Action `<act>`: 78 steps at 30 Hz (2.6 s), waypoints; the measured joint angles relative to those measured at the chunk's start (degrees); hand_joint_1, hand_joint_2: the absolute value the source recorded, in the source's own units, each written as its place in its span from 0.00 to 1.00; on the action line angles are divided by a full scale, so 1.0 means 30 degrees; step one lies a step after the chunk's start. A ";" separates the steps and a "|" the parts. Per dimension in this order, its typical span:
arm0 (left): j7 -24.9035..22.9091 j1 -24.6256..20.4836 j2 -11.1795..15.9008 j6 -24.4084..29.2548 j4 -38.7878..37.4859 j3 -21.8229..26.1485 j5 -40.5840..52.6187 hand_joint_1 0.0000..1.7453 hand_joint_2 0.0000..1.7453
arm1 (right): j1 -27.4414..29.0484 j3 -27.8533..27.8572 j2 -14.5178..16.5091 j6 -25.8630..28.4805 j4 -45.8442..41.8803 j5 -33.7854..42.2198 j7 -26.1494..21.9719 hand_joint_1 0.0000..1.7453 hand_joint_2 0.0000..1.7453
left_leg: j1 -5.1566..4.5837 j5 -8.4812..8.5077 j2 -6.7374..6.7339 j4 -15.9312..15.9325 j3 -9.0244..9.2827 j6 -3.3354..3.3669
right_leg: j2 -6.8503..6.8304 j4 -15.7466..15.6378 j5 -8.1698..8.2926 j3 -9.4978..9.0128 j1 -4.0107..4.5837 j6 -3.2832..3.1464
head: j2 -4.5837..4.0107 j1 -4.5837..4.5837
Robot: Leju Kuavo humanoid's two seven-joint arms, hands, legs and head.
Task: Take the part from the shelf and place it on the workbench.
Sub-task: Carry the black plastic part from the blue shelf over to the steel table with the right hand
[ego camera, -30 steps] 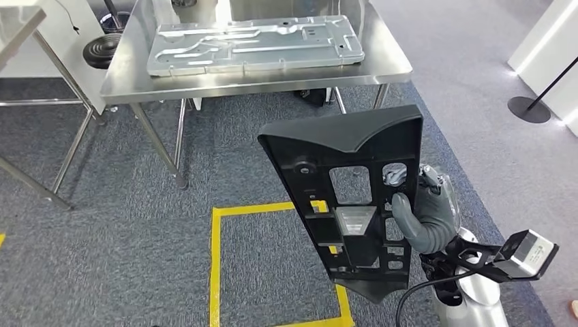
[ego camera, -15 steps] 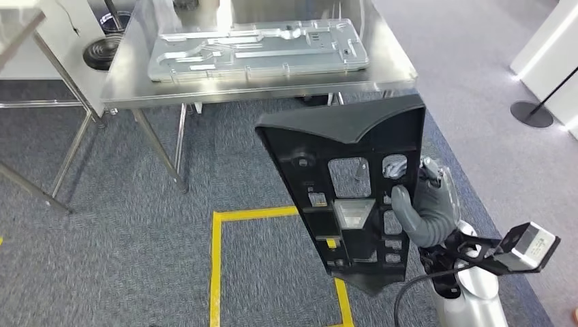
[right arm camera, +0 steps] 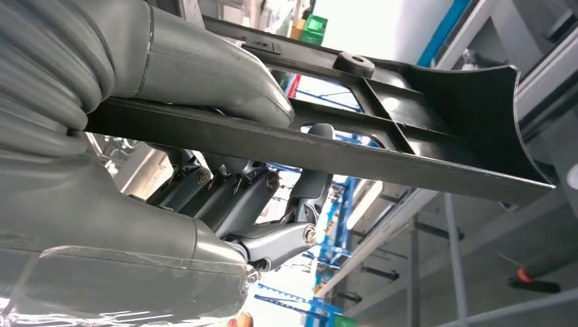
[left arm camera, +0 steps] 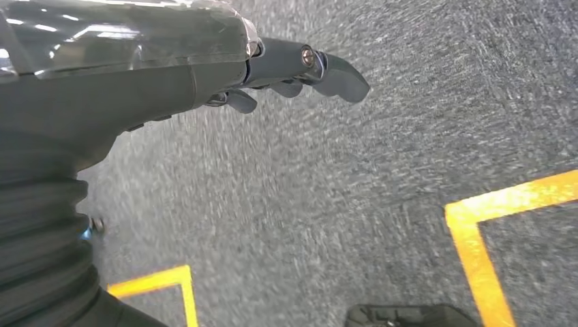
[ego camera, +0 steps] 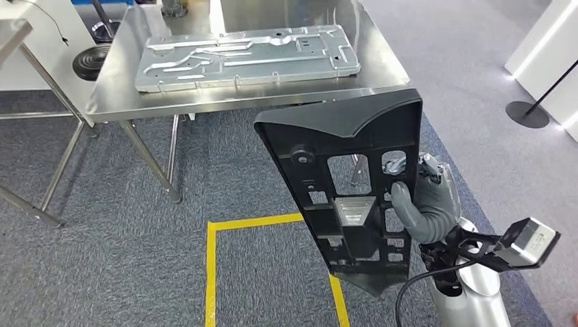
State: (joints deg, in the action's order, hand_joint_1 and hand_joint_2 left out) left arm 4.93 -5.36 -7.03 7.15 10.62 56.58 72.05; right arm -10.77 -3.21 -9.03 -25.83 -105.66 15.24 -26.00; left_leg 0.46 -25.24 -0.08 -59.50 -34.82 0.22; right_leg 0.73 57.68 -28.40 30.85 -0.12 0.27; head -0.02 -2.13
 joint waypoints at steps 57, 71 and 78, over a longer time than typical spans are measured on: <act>0.0011 0.0011 -0.0111 -0.0029 0.0000 0.0251 0.0033 0.00 1.00 | -0.0317 -0.0328 -0.0036 0.0000 0.0066 -0.0191 0.0091 1.00 1.00 | 0.0150 -0.2195 0.0029 -0.4492 -0.1686 -0.0426 | -0.0159 0.0172 0.0560 0.0697 -0.0154 -0.0242 | 0.0000 -0.0005; 0.0013 -0.0058 -0.0124 -0.0051 0.0000 0.0251 0.0224 0.00 1.00 | -0.0181 -0.0321 -0.0198 0.0109 0.0069 -0.0290 -0.0077 1.00 1.00 | 0.0063 -0.0311 0.0074 0.0494 0.0664 0.0631 | -0.0163 0.5487 -0.1620 0.3447 -0.0204 0.0760 | 0.0000 0.0002; -0.0046 -0.0087 -0.0142 -0.0109 0.0000 0.0251 0.0299 0.00 1.00 | -0.0134 -0.0317 -0.0295 0.0273 0.0118 -0.0337 -0.0104 1.00 1.00 | -0.0030 -0.0944 0.0099 0.0440 0.1226 0.0121 | -0.0230 0.0254 0.1269 0.1521 -0.0078 0.0394 | 0.0000 0.0000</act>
State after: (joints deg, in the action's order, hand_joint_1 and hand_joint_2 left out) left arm 4.80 -5.63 -7.46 6.82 10.62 57.33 72.95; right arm -11.17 -4.16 -9.91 -25.01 -105.30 14.23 -26.31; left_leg 0.37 -28.07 0.22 -58.18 -31.14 0.59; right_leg 0.04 58.44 -24.60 35.41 -0.36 1.45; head -0.02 -2.13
